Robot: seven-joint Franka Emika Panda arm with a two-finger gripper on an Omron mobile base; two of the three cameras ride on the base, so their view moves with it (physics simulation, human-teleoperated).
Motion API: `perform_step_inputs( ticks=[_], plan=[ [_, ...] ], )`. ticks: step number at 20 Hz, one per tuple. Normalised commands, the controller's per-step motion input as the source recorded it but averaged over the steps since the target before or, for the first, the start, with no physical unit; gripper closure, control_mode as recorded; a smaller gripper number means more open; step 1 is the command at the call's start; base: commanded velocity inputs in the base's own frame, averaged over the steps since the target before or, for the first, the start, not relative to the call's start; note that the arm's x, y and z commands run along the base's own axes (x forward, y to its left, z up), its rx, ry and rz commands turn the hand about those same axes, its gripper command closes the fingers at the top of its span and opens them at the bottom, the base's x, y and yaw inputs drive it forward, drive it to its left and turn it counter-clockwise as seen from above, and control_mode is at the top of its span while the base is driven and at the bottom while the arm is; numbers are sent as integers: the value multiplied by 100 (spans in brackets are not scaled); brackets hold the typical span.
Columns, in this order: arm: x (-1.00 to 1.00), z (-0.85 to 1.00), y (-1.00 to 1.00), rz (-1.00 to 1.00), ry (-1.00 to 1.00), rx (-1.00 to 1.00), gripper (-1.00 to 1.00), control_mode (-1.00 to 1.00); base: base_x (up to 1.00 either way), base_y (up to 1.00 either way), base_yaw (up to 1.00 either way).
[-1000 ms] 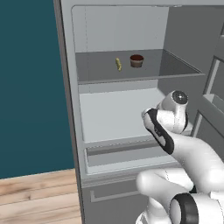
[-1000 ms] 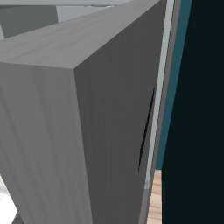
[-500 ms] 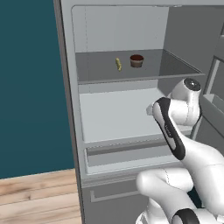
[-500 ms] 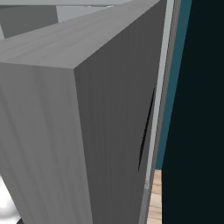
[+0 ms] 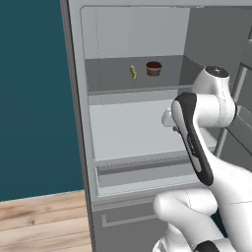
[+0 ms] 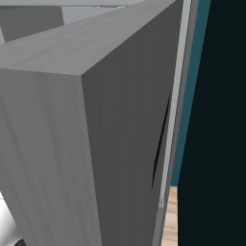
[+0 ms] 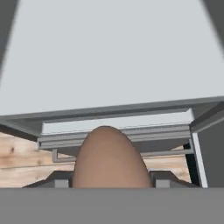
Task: Pick the egg and butter from the fridge and place them by the bowl for mixing.
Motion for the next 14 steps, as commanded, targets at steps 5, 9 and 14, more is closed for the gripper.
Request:
perform_step_inputs(
  ticks=[5,9,14],
  plan=[
    [-66,17,32,0,16,-3,100,-100,0,0,0],
    [-26,0,0,1,7,-2,100,-100,0,0,0],
    [-31,0,0,1,2,-1,100,-100,0,0,0]
  ],
)
